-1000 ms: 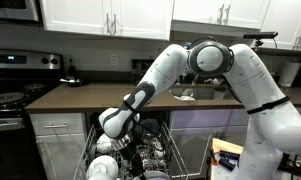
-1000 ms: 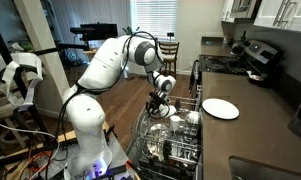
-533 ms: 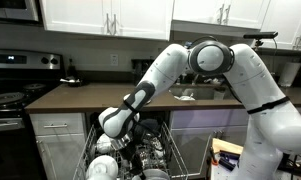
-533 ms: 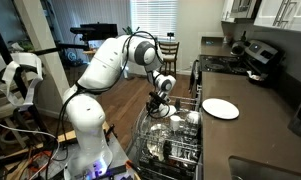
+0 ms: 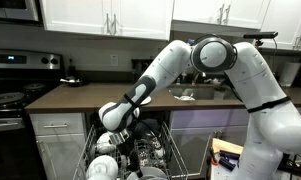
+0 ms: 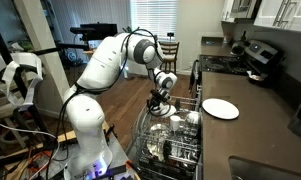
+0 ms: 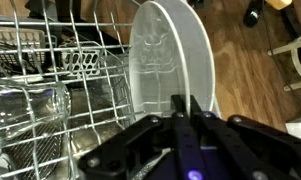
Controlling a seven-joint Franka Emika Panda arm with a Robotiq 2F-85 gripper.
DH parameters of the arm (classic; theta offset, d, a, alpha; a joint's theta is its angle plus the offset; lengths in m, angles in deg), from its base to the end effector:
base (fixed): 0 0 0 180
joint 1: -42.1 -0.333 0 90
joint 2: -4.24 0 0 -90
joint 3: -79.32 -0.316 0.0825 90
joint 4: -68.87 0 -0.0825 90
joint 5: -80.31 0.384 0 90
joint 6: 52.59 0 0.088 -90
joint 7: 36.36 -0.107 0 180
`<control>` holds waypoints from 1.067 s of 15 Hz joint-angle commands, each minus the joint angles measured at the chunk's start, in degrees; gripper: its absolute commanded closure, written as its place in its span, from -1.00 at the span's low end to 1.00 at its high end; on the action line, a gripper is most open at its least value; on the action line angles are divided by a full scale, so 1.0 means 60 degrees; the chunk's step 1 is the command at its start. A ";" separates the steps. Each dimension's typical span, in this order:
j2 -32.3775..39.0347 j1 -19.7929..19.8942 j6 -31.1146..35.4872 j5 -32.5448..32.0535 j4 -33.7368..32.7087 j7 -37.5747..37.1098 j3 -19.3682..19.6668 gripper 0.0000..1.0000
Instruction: Remove one plate from the dishwasher rack and place it on top of the white plate on the countertop
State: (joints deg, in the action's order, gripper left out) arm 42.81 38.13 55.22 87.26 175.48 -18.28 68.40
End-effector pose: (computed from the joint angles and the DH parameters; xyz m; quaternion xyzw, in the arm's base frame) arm 0.5353 0.1533 0.1298 -0.9135 -0.2324 0.3117 0.1200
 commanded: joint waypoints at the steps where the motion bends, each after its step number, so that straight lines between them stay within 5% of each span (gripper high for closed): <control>1: -0.0486 0.0266 -0.0038 0.0373 0.0333 0.0563 -0.0230 0.97; 16: -0.1215 0.0177 -0.0572 0.0624 0.0811 0.0310 -0.0213 0.97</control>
State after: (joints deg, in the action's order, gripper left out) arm 39.00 38.66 54.96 88.99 178.00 -15.91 67.63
